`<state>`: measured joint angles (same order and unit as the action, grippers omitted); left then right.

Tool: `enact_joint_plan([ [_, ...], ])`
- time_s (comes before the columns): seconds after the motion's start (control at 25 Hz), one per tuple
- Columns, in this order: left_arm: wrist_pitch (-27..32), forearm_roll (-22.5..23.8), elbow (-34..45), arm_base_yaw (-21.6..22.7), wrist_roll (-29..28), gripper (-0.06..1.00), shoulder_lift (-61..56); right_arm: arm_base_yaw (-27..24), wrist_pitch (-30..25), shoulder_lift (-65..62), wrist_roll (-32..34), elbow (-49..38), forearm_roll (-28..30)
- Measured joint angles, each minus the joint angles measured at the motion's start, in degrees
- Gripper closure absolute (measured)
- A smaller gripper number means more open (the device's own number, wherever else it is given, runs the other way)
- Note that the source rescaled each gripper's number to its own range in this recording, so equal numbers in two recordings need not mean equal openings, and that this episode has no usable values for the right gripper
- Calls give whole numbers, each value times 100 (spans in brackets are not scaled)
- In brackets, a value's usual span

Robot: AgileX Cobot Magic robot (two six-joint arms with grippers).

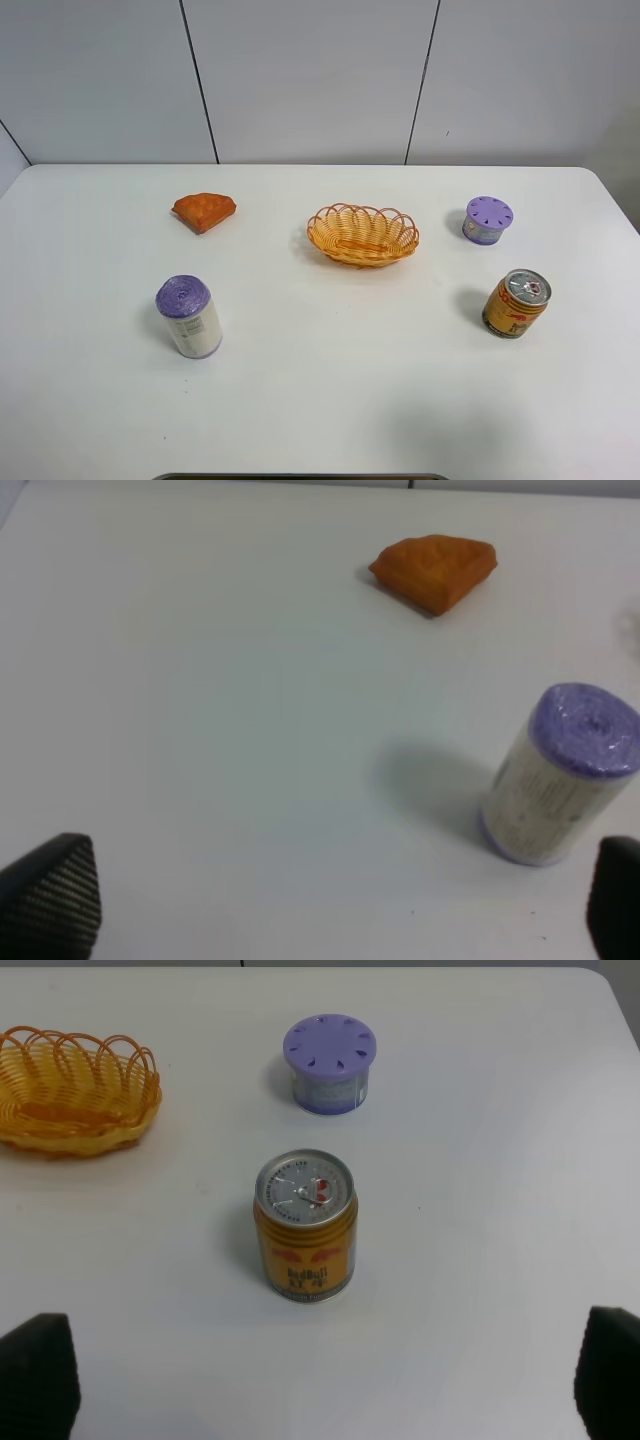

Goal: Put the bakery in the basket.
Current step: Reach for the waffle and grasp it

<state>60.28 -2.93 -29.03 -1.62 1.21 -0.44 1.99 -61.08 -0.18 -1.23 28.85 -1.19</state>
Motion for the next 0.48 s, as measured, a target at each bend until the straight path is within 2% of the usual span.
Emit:
enact_joint_plan([
  [0.48,0,0,0,0,0,-5,0,0,0,0,0,0,0],
])
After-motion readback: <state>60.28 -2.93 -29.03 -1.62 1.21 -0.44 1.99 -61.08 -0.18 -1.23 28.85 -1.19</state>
